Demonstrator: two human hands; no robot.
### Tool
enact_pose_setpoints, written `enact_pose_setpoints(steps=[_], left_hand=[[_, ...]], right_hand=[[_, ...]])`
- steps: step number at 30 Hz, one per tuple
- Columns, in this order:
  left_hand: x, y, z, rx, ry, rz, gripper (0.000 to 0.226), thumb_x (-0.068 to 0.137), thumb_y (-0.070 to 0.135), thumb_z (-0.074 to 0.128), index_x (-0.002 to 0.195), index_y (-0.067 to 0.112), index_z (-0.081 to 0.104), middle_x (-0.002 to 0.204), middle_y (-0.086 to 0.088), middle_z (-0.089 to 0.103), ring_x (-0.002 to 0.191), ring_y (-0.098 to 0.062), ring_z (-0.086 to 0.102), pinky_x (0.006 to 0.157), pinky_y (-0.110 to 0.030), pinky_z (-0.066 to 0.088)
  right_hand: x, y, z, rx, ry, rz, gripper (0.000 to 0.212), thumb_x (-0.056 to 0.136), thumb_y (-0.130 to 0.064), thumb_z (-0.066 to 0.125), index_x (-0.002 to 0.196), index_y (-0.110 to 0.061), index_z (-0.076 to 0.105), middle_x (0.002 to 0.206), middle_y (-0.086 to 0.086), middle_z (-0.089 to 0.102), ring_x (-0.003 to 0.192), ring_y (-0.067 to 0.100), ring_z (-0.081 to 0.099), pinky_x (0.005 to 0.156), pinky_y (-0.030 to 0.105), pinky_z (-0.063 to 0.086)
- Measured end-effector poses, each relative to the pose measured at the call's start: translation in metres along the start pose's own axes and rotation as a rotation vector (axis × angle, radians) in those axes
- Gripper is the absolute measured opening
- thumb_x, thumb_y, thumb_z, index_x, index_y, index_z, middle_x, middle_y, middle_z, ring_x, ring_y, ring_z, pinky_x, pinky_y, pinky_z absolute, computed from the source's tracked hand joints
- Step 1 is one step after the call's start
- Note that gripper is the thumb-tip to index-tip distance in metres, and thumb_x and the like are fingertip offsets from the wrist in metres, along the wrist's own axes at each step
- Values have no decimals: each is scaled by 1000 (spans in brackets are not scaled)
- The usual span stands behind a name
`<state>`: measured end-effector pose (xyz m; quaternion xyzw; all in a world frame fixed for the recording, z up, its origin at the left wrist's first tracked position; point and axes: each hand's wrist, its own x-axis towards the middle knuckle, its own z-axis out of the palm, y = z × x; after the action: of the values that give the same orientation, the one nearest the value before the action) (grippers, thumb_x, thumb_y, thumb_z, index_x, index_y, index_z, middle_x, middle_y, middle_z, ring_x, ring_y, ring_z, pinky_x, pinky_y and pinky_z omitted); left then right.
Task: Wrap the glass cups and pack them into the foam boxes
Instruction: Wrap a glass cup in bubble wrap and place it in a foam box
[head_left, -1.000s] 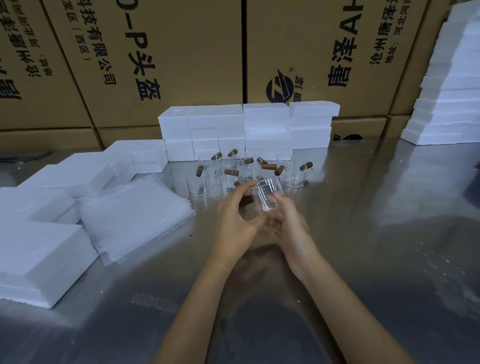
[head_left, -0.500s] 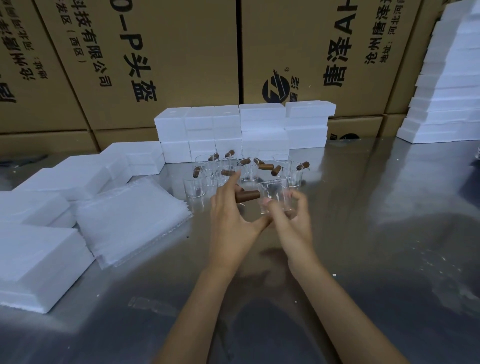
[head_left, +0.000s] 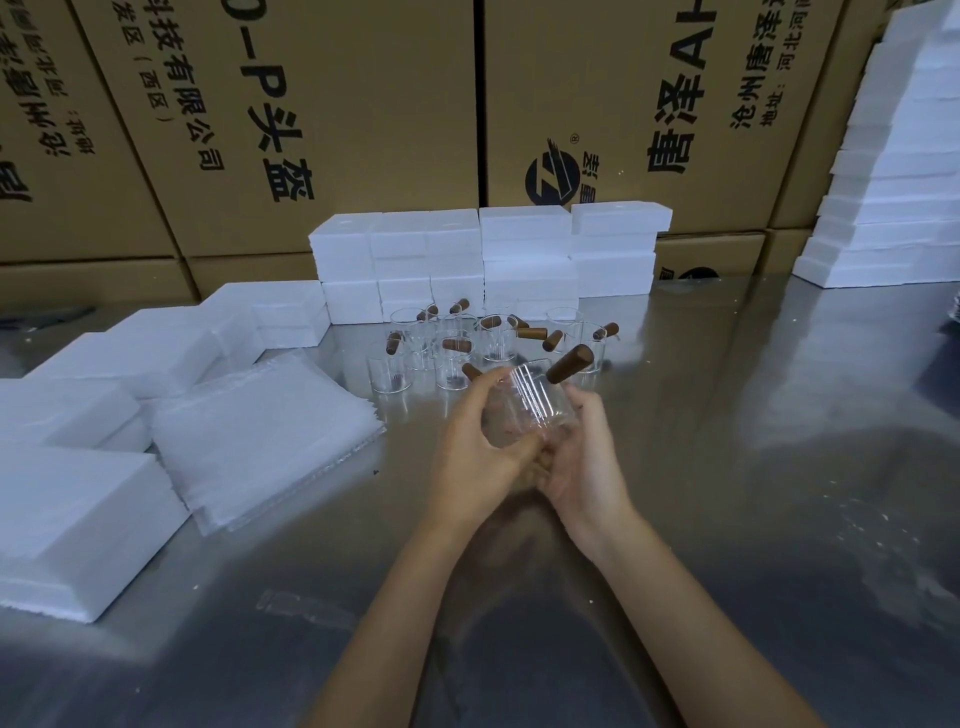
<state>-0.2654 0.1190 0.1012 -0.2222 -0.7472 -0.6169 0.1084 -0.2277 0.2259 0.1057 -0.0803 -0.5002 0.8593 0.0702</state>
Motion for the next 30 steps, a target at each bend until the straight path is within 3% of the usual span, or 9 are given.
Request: enact_pose_setpoints(steps=[3, 6, 10, 14, 17, 20, 23, 25, 30], left_hand=[[2, -1, -4, 110, 62, 68, 65, 75, 14, 83, 127, 40, 54, 115, 22, 57, 99, 5, 55, 80, 0, 36], [1, -3, -6, 214, 66, 132, 63, 76, 17, 83, 132, 33, 58, 117, 12, 53, 98, 2, 54, 81, -1, 36], [-2, -4, -4, 362, 79, 229, 59, 78, 23, 76, 132, 35, 58, 119, 10, 43, 109, -2, 48, 87, -21, 48], [-1, -2, -5, 326, 47, 208, 70, 75, 31, 78, 137, 38, 48, 126, 13, 40, 119, -9, 51, 94, -26, 47], [0, -4, -4, 233, 13, 119, 78, 73, 25, 83, 139, 37, 43, 126, 23, 43, 125, -6, 47, 101, -18, 39], [1, -5, -4, 185, -12, 59, 78, 73, 22, 85, 139, 35, 45, 128, 24, 49, 123, -4, 48, 97, -10, 36], [2, -5, -6, 153, -18, 49, 68, 76, 15, 82, 132, 36, 50, 129, 16, 55, 117, -6, 55, 98, -18, 44], [1, -4, -7, 146, 1, 48, 65, 75, 14, 80, 126, 40, 50, 127, 15, 57, 111, -3, 57, 92, -11, 43], [2, -3, -8, 203, 67, 79, 63, 70, 25, 87, 121, 35, 52, 120, 17, 60, 111, 0, 55, 87, -2, 36]], right_hand=[[0, 1, 4, -166, 214, -139, 50, 81, -48, 69, 119, -16, 62, 83, -7, 71, 82, 13, 65, 79, 39, 51], [0, 3, 8, -242, 235, -240, 46, 84, -28, 78, 118, -13, 52, 91, -1, 68, 82, 9, 64, 86, 40, 52], [0, 4, 9, -296, 226, -294, 38, 79, -18, 82, 105, -14, 54, 94, 6, 70, 80, 8, 63, 72, 15, 50], [1, 5, 5, -218, 214, -268, 21, 83, -19, 77, 94, -15, 60, 83, -6, 72, 77, 4, 65, 80, 21, 48], [3, 3, 4, -117, 220, -217, 14, 86, -22, 72, 93, -11, 66, 87, 2, 74, 80, 11, 66, 81, 28, 49], [3, 0, 4, -25, 185, -144, 18, 83, -30, 67, 91, -14, 70, 91, 11, 74, 83, 20, 65, 78, 29, 50], [2, -3, 4, 38, 81, -63, 36, 88, -35, 58, 110, -7, 65, 91, 12, 76, 80, 15, 68, 71, 22, 52], [2, -4, 3, 52, 50, -26, 41, 91, -39, 54, 115, -7, 64, 96, 12, 76, 82, 15, 67, 72, 22, 51], [4, -2, 3, -44, 125, -112, 36, 88, -41, 63, 111, -13, 66, 103, 14, 75, 83, 18, 68, 75, 31, 51]])
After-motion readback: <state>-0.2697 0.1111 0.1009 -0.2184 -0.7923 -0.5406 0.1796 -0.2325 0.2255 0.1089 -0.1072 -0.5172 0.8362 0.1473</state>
